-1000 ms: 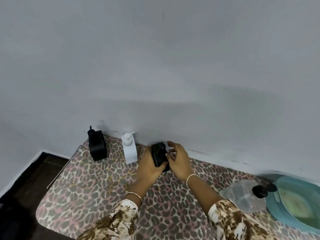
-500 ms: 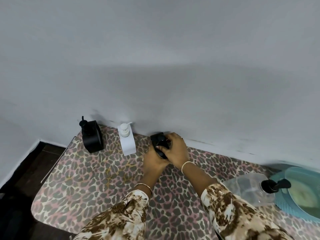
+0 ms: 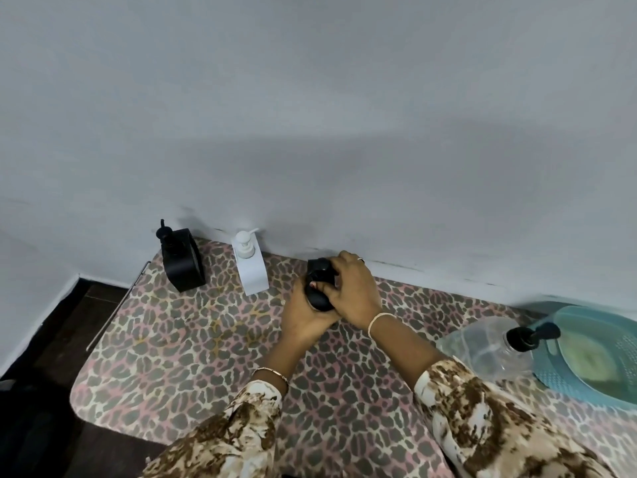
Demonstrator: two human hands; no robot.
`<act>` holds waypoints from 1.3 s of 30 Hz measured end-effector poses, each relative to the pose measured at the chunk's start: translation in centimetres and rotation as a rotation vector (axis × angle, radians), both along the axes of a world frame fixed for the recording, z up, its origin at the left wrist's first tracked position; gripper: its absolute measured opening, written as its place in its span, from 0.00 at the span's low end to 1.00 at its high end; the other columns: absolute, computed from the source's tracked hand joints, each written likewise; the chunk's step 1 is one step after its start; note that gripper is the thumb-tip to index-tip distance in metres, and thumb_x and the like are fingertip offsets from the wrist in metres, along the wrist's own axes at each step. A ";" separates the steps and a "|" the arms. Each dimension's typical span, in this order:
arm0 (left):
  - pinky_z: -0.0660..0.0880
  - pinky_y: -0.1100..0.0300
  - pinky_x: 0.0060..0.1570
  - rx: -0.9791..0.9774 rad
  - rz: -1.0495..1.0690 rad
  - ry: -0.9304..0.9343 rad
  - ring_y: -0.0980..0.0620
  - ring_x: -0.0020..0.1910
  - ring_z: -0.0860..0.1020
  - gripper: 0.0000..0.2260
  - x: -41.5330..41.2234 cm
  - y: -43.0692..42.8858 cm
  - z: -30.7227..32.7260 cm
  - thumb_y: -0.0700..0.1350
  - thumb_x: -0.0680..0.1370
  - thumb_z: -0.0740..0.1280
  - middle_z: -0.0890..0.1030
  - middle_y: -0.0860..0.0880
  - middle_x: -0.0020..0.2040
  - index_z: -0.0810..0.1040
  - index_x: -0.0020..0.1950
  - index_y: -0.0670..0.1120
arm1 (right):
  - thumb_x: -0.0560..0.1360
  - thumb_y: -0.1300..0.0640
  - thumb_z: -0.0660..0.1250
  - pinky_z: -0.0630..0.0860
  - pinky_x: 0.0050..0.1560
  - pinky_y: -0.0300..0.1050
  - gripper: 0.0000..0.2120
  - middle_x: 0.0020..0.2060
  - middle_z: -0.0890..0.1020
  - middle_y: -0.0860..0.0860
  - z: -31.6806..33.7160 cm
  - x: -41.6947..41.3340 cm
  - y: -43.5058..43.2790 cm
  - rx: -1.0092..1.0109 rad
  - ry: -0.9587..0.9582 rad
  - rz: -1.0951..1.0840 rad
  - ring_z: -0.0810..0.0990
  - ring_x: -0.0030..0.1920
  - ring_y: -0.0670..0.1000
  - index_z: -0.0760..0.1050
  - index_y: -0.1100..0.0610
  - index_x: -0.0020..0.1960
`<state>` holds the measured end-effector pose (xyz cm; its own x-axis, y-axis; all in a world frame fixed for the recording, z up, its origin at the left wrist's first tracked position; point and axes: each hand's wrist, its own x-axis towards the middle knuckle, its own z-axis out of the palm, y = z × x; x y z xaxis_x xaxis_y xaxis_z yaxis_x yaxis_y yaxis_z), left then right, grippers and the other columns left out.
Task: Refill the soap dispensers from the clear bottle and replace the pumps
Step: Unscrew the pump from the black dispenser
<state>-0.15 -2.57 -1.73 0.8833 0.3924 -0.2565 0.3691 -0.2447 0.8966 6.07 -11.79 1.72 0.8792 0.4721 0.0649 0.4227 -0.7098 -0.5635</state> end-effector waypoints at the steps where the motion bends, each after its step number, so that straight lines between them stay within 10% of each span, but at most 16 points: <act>1: 0.77 0.56 0.54 -0.021 -0.013 -0.005 0.52 0.54 0.79 0.37 -0.3 -0.1 0.1 0.47 0.60 0.81 0.80 0.51 0.56 0.71 0.65 0.46 | 0.74 0.51 0.70 0.72 0.55 0.44 0.17 0.49 0.76 0.51 0.2 -0.3 -0.3 0.001 -0.003 0.002 0.73 0.53 0.52 0.77 0.56 0.60; 9: 0.74 0.73 0.40 -0.139 -0.142 0.022 0.61 0.45 0.77 0.28 -3.8 -1.9 1.5 0.34 0.66 0.75 0.78 0.56 0.48 0.71 0.64 0.47 | 0.72 0.52 0.72 0.71 0.48 0.43 0.15 0.45 0.74 0.49 1.9 -3.7 -4.3 -0.016 0.003 0.053 0.72 0.48 0.50 0.78 0.58 0.55; 23: 0.76 0.51 0.59 -0.242 -0.551 0.136 0.49 0.58 0.78 0.25 -10.0 -7.8 0.2 0.32 0.69 0.71 0.78 0.48 0.59 0.73 0.60 0.53 | 0.72 0.58 0.72 0.70 0.52 0.43 0.15 0.50 0.76 0.51 2.1 -9.2 -15.4 -0.139 0.198 0.350 0.72 0.50 0.49 0.77 0.56 0.59; 34: 0.75 0.60 0.42 -0.122 -0.518 -0.030 0.52 0.44 0.81 0.30 -10.5 -11.5 -3.5 0.54 0.55 0.71 0.82 0.51 0.46 0.76 0.56 0.49 | 0.61 0.45 0.78 0.72 0.39 0.40 0.17 0.37 0.78 0.43 -4.5 -13.0 -18.1 0.217 -0.079 -0.154 0.75 0.39 0.44 0.74 0.49 0.42; 39: 0.79 0.57 0.50 -0.050 -0.414 -0.257 0.57 0.50 0.81 0.31 -11.2 -12.0 -6.4 0.56 0.61 0.73 0.81 0.55 0.53 0.74 0.62 0.51 | 0.60 0.49 0.79 0.75 0.38 0.35 0.14 0.34 0.81 0.42 -5.6 -13.5 -17.8 0.374 -0.108 -0.263 0.79 0.37 0.41 0.80 0.52 0.42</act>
<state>-11.32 -14.53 -8.15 0.9997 -0.0121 -0.0197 0.0155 -0.2787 0.9603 -7.39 -29.60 -3.88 0.9447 0.1607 0.2860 0.3260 -0.5574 -0.7636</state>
